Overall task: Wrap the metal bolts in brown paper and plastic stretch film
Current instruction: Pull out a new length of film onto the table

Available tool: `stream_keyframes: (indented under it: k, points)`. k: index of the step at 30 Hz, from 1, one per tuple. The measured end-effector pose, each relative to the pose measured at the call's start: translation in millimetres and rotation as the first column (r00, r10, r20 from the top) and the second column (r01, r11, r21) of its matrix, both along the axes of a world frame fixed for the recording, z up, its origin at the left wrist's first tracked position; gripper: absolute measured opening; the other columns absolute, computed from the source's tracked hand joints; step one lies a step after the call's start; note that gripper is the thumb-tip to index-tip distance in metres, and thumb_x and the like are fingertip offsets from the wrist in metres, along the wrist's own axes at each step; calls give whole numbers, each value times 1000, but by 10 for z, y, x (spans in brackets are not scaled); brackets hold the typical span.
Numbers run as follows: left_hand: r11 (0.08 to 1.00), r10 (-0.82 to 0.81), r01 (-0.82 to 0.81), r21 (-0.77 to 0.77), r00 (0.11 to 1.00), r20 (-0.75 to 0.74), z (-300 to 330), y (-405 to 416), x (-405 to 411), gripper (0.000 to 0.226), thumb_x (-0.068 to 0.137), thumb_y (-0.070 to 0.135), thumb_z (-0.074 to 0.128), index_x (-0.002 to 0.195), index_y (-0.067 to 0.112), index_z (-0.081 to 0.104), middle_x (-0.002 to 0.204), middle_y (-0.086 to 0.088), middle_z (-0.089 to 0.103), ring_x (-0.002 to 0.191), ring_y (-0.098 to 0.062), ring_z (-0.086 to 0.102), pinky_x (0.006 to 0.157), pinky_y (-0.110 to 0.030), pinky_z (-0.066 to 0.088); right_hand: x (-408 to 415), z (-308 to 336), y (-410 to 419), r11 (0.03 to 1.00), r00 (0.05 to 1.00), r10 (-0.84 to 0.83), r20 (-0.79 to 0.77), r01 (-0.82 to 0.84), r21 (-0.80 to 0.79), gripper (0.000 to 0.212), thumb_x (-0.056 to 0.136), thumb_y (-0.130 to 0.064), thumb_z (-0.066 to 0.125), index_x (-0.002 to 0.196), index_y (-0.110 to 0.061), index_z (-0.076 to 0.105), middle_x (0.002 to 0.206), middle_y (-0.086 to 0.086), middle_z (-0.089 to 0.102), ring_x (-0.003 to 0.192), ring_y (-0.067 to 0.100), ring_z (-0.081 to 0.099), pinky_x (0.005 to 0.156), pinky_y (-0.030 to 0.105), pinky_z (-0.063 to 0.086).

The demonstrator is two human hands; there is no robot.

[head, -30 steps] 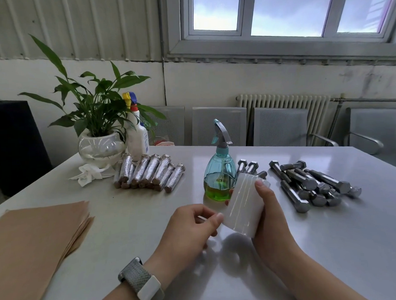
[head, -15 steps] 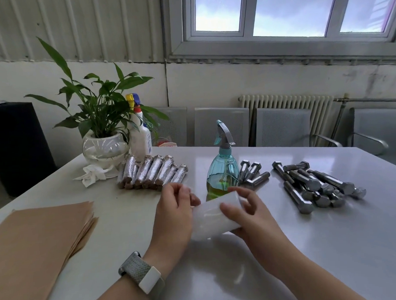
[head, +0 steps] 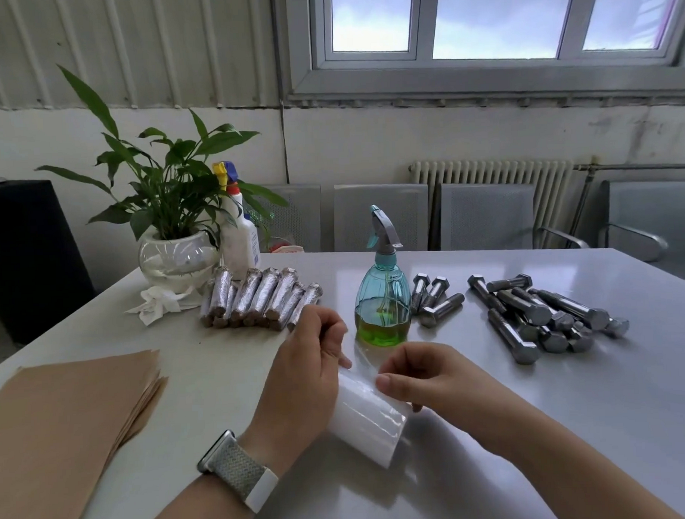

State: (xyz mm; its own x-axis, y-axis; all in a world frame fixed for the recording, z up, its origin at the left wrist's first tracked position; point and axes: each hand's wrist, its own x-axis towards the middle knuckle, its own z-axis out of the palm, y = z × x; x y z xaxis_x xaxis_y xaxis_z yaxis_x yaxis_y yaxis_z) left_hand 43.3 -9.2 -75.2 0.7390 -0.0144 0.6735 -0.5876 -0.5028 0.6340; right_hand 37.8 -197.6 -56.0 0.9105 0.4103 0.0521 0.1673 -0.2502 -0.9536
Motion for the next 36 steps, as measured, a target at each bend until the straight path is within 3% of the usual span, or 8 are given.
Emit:
stream_keyframes:
  k: [8, 14, 17, 20, 23, 28, 32, 36]
  points:
    - [997, -66, 67, 23, 997, -37, 8, 31, -3, 13, 95, 45, 35, 90, 36, 43, 72, 5, 62, 65, -1, 65, 60, -9, 45, 0, 15, -40, 996, 986, 77, 148, -68, -62, 14, 94, -13, 61, 82, -19, 58, 67, -9, 58, 65, 9, 53, 64, 25, 45]
    - [999, -17, 18, 50, 1000, -8, 12, 74, 25, 16, 94, 49, 36, 89, 38, 47, 73, 11, 62, 74, -7, 64, 66, -23, 51, 37, 10, -69, 997, 988, 74, 133, -73, -11, 12, 94, -10, 60, 83, -14, 58, 57, -5, 55, 54, 13, 52, 55, 26, 47]
    - [995, -96, 97, 21, 995, -21, 44, 75, 16, 15, 95, 47, 40, 89, 38, 49, 78, 11, 64, 76, -10, 66, 68, -29, 55, 57, 26, -88, 997, 990, 49, 135, -57, 56, 11, 91, -8, 64, 81, -13, 63, 58, 1, 59, 56, 18, 56, 57, 29, 49]
    - [985, -172, 170, -39, 984, -42, 93, 72, 15, 13, 96, 41, 42, 87, 36, 50, 79, 5, 66, 71, -13, 68, 65, -26, 55, 70, 51, -109, 996, 990, 46, 131, -56, 74, 9, 89, -10, 66, 81, -13, 66, 60, 3, 61, 59, 20, 60, 59, 30, 51]
    - [982, -186, 184, -41, 981, -57, 143, 75, 6, 13, 95, 41, 41, 87, 35, 49, 73, 2, 65, 64, -16, 65, 62, -34, 56, 64, 68, -105, 995, 990, 53, 132, -64, 75, 8, 89, -10, 67, 81, -12, 67, 60, 2, 61, 60, 20, 61, 59, 30, 52]
    - [941, -210, 211, 266, 977, -33, 308, 55, -22, 32, 92, 63, 33, 98, 34, 47, 72, 7, 60, 60, -14, 59, 56, -39, 51, 36, 88, -72, 991, 992, 66, 112, -78, 105, 10, 88, -12, 69, 78, -14, 69, 58, 2, 61, 59, 20, 59, 59, 30, 50]
    - [725, -268, 210, 655, 963, -13, 533, 1, 14, 55, 80, 80, 34, 113, 36, 42, 77, 14, 56, 56, -2, 51, 52, -16, 42, 7, 96, -57, 989, 990, 83, 111, -96, 112, 13, 85, -23, 72, 82, -11, 71, 63, 4, 62, 59, 18, 58, 59, 27, 49]
    - [615, -299, 151, 774, 953, 51, 585, -17, 37, 69, 74, 82, 41, 124, 35, 42, 73, 17, 49, 60, -7, 48, 51, -12, 28, -7, 104, -72, 980, 995, 83, 46, -90, 179, 14, 88, -14, 68, 76, -19, 73, 64, 3, 64, 57, 16, 58, 57, 24, 48]
